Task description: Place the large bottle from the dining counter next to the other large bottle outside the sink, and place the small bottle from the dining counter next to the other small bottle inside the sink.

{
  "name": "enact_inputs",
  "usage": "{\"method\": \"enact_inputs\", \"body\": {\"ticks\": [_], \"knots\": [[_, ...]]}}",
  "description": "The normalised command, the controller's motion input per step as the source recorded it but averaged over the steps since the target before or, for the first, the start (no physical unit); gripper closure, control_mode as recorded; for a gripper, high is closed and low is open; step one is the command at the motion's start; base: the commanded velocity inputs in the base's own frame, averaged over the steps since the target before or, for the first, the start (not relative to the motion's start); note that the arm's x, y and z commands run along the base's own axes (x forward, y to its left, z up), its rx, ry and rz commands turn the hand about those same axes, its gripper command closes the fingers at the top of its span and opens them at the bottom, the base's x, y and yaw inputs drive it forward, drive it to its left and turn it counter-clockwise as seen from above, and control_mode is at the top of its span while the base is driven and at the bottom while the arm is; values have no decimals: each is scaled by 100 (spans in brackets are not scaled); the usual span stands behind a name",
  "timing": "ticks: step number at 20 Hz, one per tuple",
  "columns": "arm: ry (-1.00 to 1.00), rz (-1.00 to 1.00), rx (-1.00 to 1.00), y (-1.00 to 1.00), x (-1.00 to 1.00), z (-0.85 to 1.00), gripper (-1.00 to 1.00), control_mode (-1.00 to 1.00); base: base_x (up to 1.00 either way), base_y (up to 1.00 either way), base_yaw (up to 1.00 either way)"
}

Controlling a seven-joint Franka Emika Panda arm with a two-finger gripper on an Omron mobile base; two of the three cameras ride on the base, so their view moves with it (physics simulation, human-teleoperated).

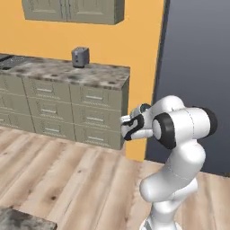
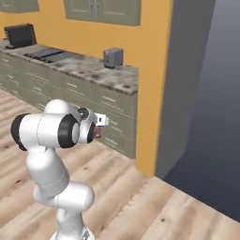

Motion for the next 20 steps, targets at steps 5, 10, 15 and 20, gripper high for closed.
{"method": "enact_inputs", "body": {"ticks": [5,10,15,20], "knots": [[0,0,0,0,0,0,100,100,100,20,47],[0,0,0,0,0,0,100,100,100,38,45],[0,0,0,0,0,0,100,100,100,36,46],[0,0,0,0,0,0,100,100,100,12,45]]}}
